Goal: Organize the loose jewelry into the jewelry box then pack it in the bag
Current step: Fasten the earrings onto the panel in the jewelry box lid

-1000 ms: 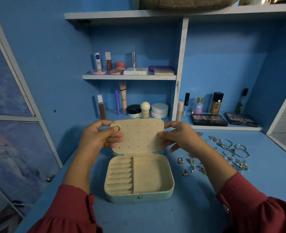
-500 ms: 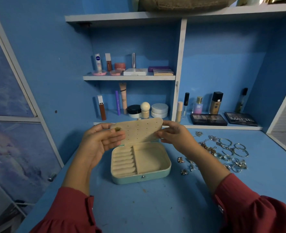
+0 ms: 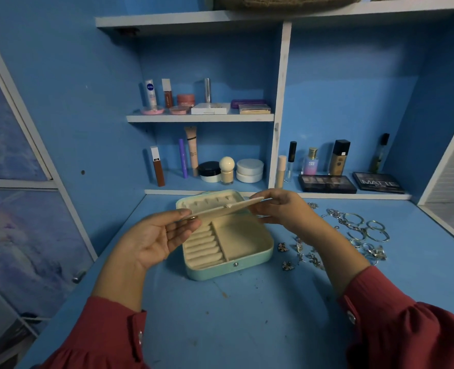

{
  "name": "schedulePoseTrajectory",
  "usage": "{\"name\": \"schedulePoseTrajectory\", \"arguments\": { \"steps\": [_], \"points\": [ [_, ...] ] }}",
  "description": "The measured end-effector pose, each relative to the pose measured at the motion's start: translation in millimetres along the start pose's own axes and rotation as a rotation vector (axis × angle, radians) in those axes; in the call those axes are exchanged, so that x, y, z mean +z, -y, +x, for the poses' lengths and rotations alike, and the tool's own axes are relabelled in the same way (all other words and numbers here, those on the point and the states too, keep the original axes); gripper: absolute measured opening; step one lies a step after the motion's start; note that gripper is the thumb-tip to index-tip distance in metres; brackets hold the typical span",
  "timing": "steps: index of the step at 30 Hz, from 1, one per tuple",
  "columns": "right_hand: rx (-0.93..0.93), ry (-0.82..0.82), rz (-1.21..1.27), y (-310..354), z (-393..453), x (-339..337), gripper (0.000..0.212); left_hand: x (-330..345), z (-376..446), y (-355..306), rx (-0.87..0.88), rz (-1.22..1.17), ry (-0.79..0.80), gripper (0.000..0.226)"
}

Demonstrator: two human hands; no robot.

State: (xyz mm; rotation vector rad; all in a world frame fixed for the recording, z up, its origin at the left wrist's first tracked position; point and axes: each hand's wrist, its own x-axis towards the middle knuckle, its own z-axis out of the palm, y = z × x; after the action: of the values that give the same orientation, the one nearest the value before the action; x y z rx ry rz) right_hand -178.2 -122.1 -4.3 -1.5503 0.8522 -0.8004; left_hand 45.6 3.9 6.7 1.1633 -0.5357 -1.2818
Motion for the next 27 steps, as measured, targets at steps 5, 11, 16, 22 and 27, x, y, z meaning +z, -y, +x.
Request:
{"name": "schedulePoseTrajectory", "arguments": {
  "steps": [5, 11, 16, 22, 27],
  "points": [
    [0.035, 0.028, -0.338, 7, -10, -27, 0.012, -2, -3, 0, -0.017, 0.260, 0.025, 0.019],
    [0.172, 0.066, -0.889, 15, -27, -60, 0.001, -8, 2, 6, -0.077, 0.403, 0.044, 0.017],
    [0.269, 0.155, -1.005, 18, -38, -66, 0.003, -11, 5, 7, -0.065, 0.413, 0.061, 0.015],
    [0.351, 0.197, -1.042, 20, -41, -68, 0.014, -12, 6, 8, -0.063, 0.385, 0.090, 0.017],
    [0.332, 0.202, -1.086, 17, -40, -63, 0.013, -13, 8, 8, -0.064, 0.378, 0.110, 0.017]
  ]
}}
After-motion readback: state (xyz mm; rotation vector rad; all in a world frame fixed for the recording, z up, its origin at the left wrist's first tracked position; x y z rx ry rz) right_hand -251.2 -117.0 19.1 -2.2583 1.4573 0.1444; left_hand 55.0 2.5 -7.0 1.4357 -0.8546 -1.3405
